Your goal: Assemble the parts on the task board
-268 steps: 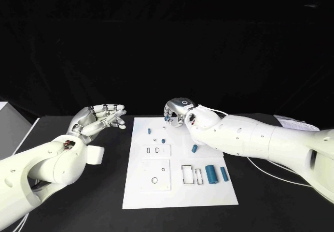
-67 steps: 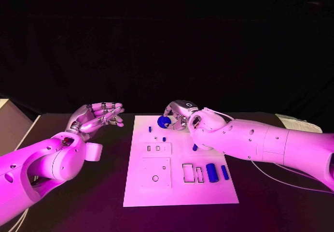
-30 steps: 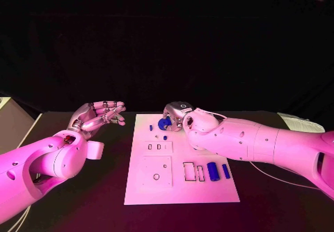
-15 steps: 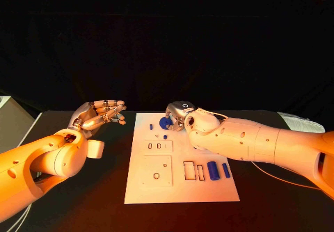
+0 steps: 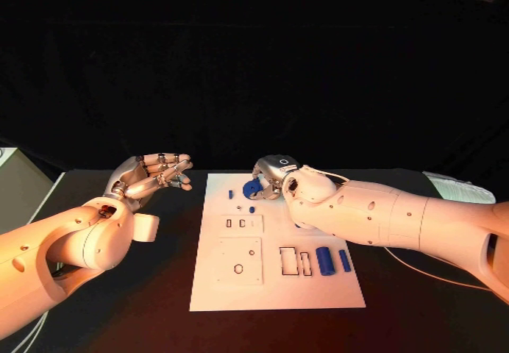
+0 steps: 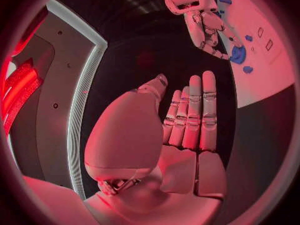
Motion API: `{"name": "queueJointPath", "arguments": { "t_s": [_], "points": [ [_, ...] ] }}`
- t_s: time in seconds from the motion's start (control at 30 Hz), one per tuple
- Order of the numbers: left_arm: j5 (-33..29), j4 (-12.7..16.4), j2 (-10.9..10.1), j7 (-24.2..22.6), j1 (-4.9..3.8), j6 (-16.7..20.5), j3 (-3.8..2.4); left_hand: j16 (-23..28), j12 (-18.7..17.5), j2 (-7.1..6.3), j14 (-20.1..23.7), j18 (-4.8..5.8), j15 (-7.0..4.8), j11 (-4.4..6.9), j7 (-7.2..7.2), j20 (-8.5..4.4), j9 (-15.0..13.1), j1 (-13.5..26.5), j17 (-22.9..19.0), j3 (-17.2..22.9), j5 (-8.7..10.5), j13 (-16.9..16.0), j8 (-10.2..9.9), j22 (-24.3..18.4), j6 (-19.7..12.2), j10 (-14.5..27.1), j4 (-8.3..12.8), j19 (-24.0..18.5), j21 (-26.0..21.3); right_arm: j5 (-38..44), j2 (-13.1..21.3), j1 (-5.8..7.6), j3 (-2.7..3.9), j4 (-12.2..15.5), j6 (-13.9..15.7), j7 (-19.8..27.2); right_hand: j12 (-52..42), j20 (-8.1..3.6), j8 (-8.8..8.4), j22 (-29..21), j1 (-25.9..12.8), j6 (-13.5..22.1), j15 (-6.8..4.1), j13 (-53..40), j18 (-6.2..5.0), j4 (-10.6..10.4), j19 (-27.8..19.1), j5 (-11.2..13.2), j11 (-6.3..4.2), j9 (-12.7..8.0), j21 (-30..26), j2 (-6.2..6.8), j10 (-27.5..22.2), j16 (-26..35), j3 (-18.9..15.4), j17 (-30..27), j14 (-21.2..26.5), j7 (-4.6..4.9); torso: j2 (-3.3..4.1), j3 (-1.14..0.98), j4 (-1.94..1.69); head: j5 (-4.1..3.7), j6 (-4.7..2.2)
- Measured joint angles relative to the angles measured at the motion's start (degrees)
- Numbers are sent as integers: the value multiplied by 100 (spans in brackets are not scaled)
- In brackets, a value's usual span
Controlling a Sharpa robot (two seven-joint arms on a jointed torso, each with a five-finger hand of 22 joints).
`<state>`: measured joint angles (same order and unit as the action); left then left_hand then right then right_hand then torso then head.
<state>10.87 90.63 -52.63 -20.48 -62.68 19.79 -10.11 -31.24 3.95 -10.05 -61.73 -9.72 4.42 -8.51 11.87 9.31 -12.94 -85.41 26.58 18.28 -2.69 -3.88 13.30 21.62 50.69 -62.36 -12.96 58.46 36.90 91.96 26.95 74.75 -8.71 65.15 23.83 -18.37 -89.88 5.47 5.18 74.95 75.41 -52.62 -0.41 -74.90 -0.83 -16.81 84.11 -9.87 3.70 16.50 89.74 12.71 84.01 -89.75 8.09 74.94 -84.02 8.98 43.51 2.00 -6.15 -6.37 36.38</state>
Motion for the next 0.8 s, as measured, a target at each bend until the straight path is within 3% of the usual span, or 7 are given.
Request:
{"name": "queueJointPath", "arguments": {
  "t_s": [0.2,0.37,0.5,0.6,0.8],
  "points": [
    [-1,-2,-1,3,0,0,0,0,0,0,0,0,0,0,0,0,0,0,0,0,0,0,0,0,0,0,0,0,0,-103,40,-1,-2,23,5,64,0,0,0,0,-245,-96,0,-5,0,-12,0,-52,0,-7,0,-126,0,0,-75,0,0,-32,4,-1,0,1,-1],
    [-2,-2,-2,7,0,0,2,0,0,0,0,0,0,0,0,0,0,0,5,0,0,0,0,10,0,0,0,0,39,-206,78,-14,-3,45,4,130,0,0,75,0,-379,-283,0,-5,0,5,0,-421,-1,-1,0,-261,0,0,57,-1,0,-54,5,-1,1,1,7],
    [-2,-2,-4,12,0,0,2,0,0,0,0,0,0,0,0,12,0,0,5,0,0,0,0,14,0,0,0,-12,39,-276,101,-45,-5,70,-1,182,0,0,102,-1,-320,-381,0,-4,0,29,0,-677,0,2,0,-483,0,0,317,-1,0,-72,5,-1,2,1,18],
    [-2,-2,-5,15,0,0,2,0,0,0,0,0,0,0,0,22,0,0,5,0,0,0,0,16,0,0,0,-21,39,-321,118,-57,1,78,0,218,0,0,100,-1,-309,-387,0,-4,0,36,0,-859,-1,-5,0,-493,0,0,434,-1,0,-78,5,-1,1,1,23],
    [-3,-2,-7,22,0,1,0,0,0,0,0,0,0,0,0,22,0,0,5,0,0,0,0,16,0,0,0,-21,39,-376,124,-74,7,58,7,254,0,0,88,-1,-309,-385,0,-4,0,36,0,-866,-1,-16,0,-493,0,0,434,-2,0,-77,4,-1,-3,1,26]
  ]
}}
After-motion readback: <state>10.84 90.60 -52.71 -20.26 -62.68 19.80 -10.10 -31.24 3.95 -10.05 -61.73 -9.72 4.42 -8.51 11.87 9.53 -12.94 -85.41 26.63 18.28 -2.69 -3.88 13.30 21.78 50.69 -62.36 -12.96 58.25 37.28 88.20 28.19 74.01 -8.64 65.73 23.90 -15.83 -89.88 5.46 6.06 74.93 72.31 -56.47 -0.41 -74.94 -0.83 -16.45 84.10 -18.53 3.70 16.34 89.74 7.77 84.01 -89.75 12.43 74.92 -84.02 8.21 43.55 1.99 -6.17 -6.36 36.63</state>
